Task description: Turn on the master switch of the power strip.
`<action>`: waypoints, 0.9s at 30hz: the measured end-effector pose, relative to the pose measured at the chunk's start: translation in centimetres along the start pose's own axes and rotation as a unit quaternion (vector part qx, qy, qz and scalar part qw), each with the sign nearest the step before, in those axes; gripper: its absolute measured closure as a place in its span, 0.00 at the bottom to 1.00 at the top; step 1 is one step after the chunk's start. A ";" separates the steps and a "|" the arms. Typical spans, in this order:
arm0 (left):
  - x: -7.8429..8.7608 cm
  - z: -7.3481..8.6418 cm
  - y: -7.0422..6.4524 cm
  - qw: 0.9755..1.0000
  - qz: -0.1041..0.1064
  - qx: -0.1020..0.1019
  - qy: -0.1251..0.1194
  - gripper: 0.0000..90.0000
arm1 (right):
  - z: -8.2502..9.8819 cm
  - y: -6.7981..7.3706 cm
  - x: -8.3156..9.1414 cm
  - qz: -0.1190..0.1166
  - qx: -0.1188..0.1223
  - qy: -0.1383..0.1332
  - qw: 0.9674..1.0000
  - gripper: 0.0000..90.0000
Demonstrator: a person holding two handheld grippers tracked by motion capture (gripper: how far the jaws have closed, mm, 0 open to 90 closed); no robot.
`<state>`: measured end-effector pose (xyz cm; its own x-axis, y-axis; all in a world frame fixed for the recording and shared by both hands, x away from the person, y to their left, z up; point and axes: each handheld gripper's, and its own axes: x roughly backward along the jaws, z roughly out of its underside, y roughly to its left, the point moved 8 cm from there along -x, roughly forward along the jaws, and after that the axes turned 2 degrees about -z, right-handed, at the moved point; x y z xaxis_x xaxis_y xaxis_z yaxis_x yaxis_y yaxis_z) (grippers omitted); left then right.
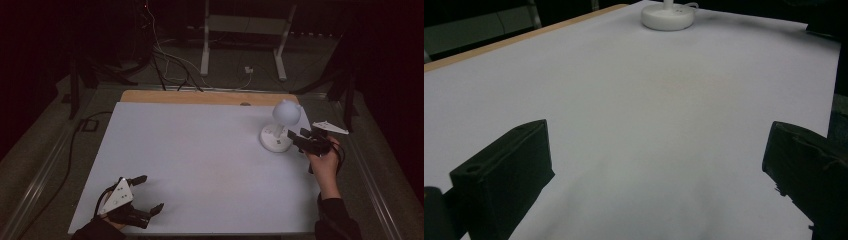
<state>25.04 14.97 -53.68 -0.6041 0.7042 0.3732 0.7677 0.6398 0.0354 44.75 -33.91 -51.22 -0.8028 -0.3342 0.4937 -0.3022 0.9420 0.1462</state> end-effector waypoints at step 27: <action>0.0 0.0 0.0 1.000 0.002 0.000 0.002 0.00 | 1.0 -0.3 -1.6 0.010 -0.010 0.033 0.999 0.99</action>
<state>25.04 14.97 -53.71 -0.6009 0.7049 0.3767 0.7695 0.6378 0.0340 45.58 -33.73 -52.90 -0.7724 -0.3125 0.5530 -0.2746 0.9493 0.1529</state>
